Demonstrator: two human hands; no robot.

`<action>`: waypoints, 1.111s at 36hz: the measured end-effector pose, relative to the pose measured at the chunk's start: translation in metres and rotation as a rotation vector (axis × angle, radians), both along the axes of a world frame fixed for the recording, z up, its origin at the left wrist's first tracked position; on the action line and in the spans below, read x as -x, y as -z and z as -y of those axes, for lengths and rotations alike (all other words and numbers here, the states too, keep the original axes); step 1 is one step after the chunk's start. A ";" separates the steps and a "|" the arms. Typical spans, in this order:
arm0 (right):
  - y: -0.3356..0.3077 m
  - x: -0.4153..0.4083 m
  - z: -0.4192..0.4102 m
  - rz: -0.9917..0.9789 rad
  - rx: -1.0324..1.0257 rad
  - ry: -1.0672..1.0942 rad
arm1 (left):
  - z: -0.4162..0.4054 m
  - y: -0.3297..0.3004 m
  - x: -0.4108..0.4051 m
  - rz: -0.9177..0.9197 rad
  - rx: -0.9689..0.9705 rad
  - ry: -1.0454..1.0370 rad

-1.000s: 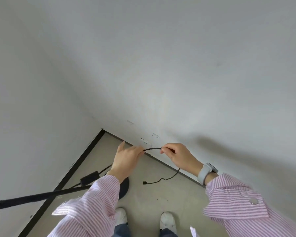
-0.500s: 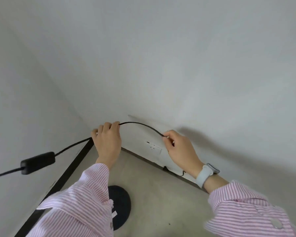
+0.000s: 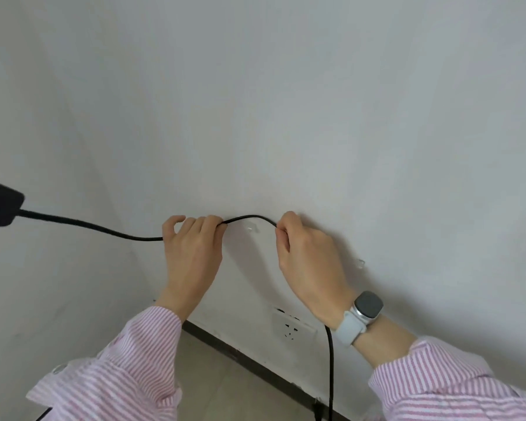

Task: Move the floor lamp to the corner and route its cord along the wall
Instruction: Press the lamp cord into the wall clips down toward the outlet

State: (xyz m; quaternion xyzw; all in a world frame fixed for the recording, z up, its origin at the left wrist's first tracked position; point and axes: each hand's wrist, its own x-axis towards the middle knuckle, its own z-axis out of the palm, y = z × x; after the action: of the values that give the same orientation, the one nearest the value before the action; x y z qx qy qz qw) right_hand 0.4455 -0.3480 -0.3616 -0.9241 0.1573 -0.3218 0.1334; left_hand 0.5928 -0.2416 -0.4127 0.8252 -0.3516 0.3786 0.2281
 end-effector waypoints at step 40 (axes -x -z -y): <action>0.069 0.036 0.001 0.001 -0.223 0.025 | 0.004 -0.003 -0.016 -0.141 0.098 0.040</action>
State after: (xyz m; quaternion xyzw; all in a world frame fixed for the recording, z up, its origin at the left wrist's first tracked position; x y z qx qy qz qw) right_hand 0.4099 -0.3487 -0.4303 -0.9013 0.2036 -0.3042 0.2316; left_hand 0.6091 -0.2459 -0.4092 0.8306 -0.3319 0.3316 0.3000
